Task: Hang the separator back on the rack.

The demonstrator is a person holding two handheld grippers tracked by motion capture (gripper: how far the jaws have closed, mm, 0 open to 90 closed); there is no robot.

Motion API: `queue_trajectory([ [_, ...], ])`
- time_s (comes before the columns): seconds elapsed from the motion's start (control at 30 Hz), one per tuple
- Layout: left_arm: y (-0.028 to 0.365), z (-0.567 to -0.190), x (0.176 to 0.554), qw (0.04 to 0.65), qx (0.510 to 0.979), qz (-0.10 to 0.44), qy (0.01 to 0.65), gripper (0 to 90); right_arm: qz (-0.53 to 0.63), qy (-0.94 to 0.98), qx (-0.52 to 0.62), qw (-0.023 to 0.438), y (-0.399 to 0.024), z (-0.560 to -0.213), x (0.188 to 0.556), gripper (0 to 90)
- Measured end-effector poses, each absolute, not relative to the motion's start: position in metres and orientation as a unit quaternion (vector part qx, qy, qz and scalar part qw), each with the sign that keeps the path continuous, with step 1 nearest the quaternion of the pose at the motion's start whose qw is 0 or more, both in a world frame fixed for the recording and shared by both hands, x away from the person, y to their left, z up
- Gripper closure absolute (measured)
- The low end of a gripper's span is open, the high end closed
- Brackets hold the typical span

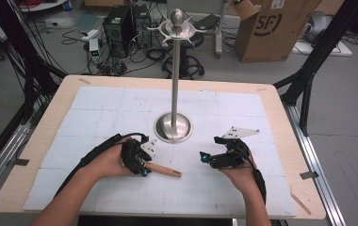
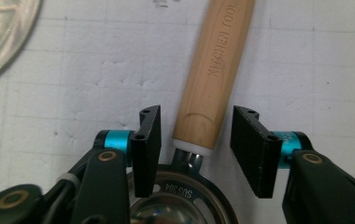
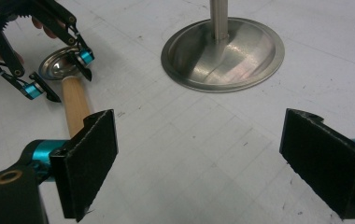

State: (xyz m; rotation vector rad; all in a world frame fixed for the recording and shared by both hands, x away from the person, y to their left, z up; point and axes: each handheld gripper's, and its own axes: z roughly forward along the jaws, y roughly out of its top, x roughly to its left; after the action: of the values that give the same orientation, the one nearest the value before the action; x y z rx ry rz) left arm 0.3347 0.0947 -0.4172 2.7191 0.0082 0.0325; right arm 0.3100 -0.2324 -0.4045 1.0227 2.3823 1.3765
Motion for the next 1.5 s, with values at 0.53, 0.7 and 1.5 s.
queue_trajectory([
  [0.53,0.0929,-0.4176,0.3361,0.205,0.979,0.003,0.005,61.6,0.466,0.807,0.346,0.104,-0.2311,-0.4049,0.3099,10.3],
  [0.7,0.0938,-0.4178,0.3381,0.208,0.978,-0.001,0.009,64.8,0.467,0.806,0.347,0.105,-0.2321,-0.4038,0.3089,10.3],
  [1.5,0.1000,-0.4147,0.3330,0.223,0.974,0.025,0.027,69.3,0.467,0.806,0.348,0.103,-0.2328,-0.4046,0.3102,10.4],
])
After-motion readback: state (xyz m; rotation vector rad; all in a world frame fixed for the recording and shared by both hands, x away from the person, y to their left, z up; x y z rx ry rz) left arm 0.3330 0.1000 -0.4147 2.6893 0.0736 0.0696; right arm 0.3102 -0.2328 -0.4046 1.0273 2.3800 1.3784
